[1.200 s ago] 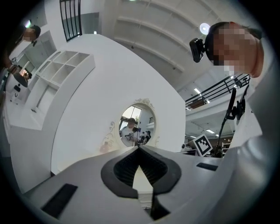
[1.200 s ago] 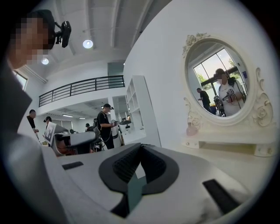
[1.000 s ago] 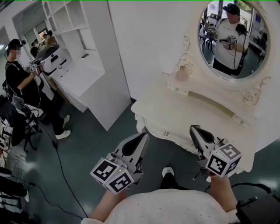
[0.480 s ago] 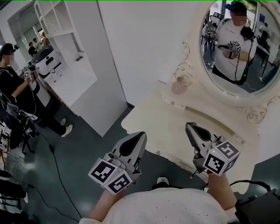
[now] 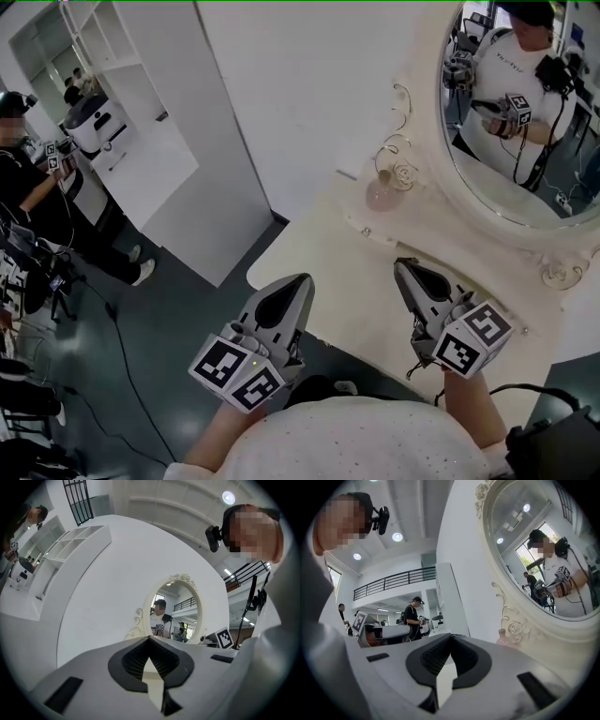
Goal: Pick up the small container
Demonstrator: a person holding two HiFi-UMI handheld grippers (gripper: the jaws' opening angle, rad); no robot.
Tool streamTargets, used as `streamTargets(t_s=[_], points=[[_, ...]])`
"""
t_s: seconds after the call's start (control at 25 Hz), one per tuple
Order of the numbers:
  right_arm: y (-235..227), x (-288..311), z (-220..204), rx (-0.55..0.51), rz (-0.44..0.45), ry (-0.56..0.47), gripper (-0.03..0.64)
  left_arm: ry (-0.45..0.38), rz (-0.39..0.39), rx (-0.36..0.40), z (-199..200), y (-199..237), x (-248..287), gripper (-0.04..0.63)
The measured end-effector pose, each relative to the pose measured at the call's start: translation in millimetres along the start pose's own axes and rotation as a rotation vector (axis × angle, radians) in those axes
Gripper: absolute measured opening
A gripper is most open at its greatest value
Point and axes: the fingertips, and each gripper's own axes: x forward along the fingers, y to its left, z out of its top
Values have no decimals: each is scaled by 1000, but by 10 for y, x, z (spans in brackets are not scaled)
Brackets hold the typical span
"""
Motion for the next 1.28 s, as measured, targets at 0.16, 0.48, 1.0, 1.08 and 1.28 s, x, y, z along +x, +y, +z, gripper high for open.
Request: streamTargets(t_s=[0.16, 0.48, 1.0, 1.08, 1.28], points=[[-200, 179, 10, 21, 23, -10, 2, 13, -10, -17, -13, 154, 245, 2], [-587, 488, -143, 87, -67, 34, 2, 109, -83, -72, -254, 491, 737, 2], [-1258, 1122, -245, 119, -237, 51, 2, 215, -243, -91, -402, 1091, 1562, 2], [-1331, 1190, -281, 126, -257, 57, 2, 232, -259, -96, -441, 1164, 1644, 2], [-1565, 1325, -300, 106, -326, 43, 2, 271, -282, -120, -582, 1327, 1802, 2]])
